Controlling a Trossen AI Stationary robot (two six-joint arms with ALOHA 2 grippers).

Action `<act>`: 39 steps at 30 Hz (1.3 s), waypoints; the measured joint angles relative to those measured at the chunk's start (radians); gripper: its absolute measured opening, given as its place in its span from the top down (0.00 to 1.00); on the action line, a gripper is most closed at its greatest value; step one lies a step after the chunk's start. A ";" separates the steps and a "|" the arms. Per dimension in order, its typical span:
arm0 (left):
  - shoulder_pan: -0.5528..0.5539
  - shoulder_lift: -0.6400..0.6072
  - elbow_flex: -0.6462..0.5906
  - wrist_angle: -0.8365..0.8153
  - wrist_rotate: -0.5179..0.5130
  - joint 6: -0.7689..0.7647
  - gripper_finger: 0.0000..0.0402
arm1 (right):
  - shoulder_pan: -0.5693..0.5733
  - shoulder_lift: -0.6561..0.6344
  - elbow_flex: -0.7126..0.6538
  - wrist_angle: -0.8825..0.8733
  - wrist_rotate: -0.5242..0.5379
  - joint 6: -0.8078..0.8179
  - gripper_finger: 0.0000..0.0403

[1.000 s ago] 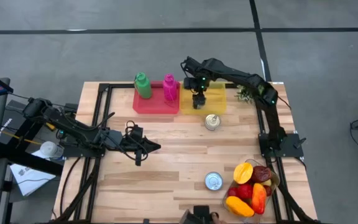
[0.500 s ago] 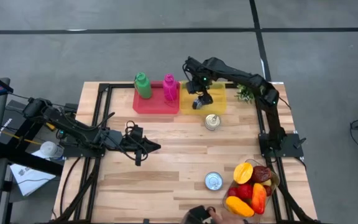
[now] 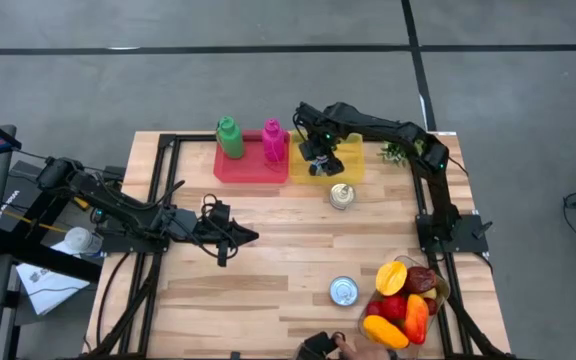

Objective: Pick & Place Food Item
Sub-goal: Put the blue tuna can into the yellow bin

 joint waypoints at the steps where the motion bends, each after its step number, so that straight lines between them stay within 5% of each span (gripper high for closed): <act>1: 0.000 0.000 0.000 0.000 0.000 0.000 1.00 | 0.000 0.000 -0.012 0.016 0.004 -0.002 0.17; 9: 0.000 0.000 0.000 0.000 -0.004 0.000 1.00 | 0.003 0.001 -0.077 0.050 0.013 0.034 0.27; 16: 0.000 0.000 0.000 0.000 -0.004 0.000 1.00 | -0.001 0.000 -0.075 0.053 0.016 0.057 0.66; 20: 0.000 0.000 0.000 0.000 -0.003 0.000 1.00 | -0.014 -0.001 -0.075 0.068 -0.004 0.134 0.67; 26: 0.000 0.000 0.000 0.000 -0.003 0.000 1.00 | -0.091 -0.009 -0.016 0.074 -0.211 0.362 0.67; 32: 0.000 0.000 0.000 0.000 -0.003 0.001 1.00 | -0.207 -0.003 0.009 0.134 -0.428 0.913 0.67; 39: 0.000 0.000 0.000 0.000 -0.003 0.001 1.00 | -0.217 -0.001 0.006 0.132 -0.372 1.117 0.67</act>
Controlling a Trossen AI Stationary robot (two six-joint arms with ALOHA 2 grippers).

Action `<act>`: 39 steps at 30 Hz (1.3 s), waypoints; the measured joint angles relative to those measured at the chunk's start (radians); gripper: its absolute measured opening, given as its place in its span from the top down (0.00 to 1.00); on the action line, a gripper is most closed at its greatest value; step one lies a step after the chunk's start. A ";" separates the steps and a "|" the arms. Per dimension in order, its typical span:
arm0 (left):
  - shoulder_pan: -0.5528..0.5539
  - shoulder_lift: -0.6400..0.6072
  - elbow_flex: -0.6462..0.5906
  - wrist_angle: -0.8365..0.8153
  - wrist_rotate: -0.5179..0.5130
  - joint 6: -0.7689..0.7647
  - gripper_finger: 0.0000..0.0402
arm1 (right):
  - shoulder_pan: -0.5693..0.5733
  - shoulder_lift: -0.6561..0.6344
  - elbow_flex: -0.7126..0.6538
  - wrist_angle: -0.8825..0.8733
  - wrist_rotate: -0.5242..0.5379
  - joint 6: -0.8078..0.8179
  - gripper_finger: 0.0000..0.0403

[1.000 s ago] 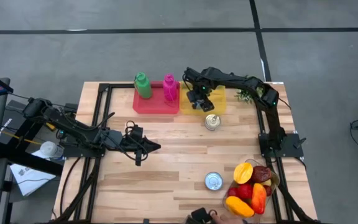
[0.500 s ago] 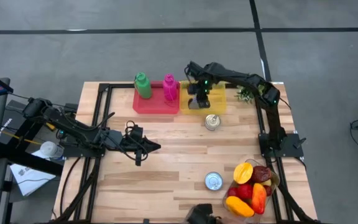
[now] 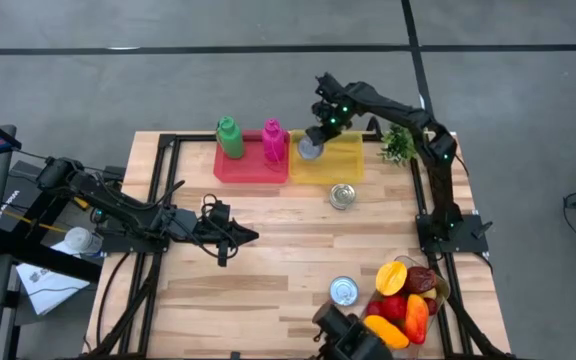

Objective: Pick & Place Food Item
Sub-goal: Put the blue tuna can into the yellow bin

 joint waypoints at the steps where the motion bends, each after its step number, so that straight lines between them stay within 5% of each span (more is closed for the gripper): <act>1: 0.000 0.000 0.000 0.000 0.000 0.000 1.00 | 0.008 0.001 0.000 0.000 0.011 0.000 0.67; 8: 0.000 0.000 0.000 0.000 0.001 0.000 1.00 | 0.066 0.038 -0.002 0.013 0.200 0.023 0.67; 26: 0.000 0.000 0.000 0.001 0.001 -0.003 1.00 | 0.061 0.031 0.001 0.090 0.194 0.145 0.67; 32: 0.000 0.000 0.000 0.001 0.001 -0.002 1.00 | 0.091 -0.093 0.016 0.132 0.175 0.177 0.67; 39: -0.001 0.000 0.000 0.026 0.010 -0.004 1.00 | 0.177 -0.243 -0.248 0.444 0.177 0.453 0.67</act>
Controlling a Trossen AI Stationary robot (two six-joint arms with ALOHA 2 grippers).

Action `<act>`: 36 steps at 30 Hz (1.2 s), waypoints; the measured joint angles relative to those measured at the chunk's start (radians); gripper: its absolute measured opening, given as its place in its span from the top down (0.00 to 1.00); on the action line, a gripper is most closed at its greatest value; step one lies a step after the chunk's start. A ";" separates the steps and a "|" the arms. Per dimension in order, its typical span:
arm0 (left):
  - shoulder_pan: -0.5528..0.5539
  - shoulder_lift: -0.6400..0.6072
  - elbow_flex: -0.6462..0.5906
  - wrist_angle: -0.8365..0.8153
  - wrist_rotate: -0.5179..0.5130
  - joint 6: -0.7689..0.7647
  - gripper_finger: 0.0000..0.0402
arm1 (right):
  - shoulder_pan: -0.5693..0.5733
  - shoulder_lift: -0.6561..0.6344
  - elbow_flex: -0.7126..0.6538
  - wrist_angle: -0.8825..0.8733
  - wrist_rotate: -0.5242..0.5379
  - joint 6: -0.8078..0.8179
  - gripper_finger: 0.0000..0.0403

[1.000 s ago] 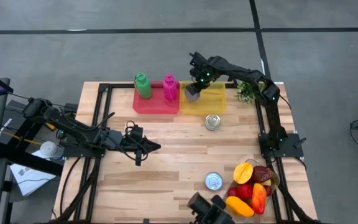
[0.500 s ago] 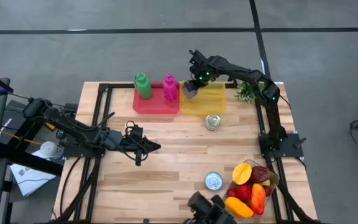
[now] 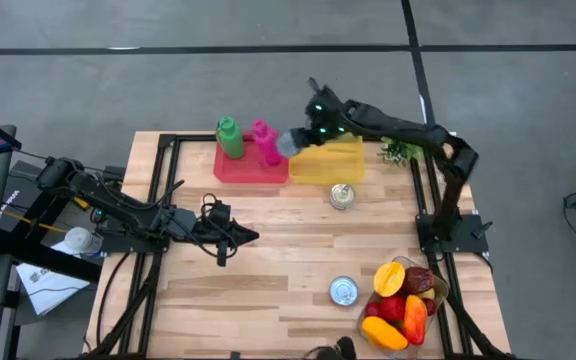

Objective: Pick & Place Food Item
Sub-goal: Put the blue tuna can into the yellow bin

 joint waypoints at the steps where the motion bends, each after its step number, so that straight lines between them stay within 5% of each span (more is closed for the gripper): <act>1: 0.000 0.000 0.000 0.005 0.006 0.000 1.00 | -0.003 -0.038 -0.074 0.061 0.013 0.042 0.67; 7: -0.001 0.000 0.000 0.011 0.023 0.001 1.00 | -0.053 -0.233 -0.420 0.285 0.076 0.174 0.67; 13: 0.002 0.000 0.000 0.013 0.022 0.002 1.00 | -0.082 -0.251 -0.572 0.421 0.084 0.259 0.67; 29: 0.001 0.000 0.000 0.027 0.022 -0.027 1.00 | -0.063 -0.133 -0.572 0.448 0.118 0.268 0.66; 36: 0.001 0.000 0.000 0.027 0.022 -0.027 1.00 | -0.064 -0.132 -0.571 0.448 0.123 0.269 0.41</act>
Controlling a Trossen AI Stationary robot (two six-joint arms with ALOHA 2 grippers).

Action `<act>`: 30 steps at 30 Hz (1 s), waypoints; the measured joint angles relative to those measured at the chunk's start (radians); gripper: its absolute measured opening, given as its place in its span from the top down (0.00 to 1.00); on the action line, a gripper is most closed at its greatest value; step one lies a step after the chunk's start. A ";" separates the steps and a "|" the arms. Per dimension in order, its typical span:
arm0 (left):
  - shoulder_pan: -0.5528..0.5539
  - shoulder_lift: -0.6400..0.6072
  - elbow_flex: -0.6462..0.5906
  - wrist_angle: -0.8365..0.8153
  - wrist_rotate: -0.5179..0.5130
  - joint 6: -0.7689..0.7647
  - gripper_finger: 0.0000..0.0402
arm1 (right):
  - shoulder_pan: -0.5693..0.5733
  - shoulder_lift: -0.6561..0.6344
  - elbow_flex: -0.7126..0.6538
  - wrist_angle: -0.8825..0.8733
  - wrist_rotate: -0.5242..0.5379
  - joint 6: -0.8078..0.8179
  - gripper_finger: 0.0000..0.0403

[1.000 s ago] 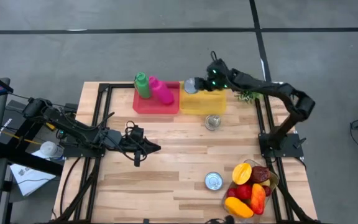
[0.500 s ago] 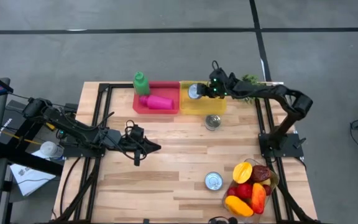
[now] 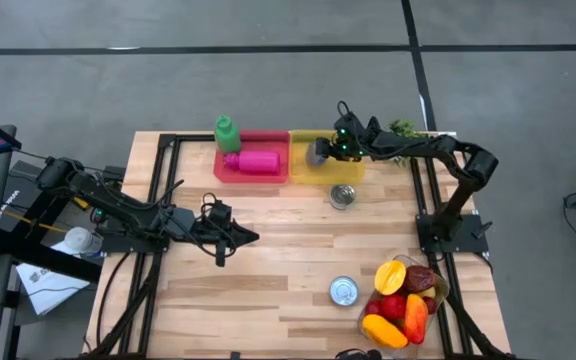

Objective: Pick & Place Food Item
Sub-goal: Put the blue tuna can into the yellow bin, then put the blue pink tuna can into the yellow bin

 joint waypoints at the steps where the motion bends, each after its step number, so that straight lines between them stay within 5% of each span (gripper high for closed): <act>1: 0.000 0.000 0.000 0.000 0.000 0.000 1.00 | 0.000 0.000 0.000 0.000 0.000 0.000 0.40; 13: 0.000 0.000 0.000 0.000 0.000 0.000 1.00 | -0.048 -0.092 0.000 -0.124 -0.112 -0.151 0.38; 20: 0.000 0.000 0.000 0.000 0.000 0.003 1.00 | 0.027 -0.217 0.152 -0.641 -0.090 -0.525 0.40; 30: 0.000 0.000 0.000 0.000 0.000 0.003 1.00 | 0.281 -0.273 0.215 -1.044 0.188 -0.166 0.40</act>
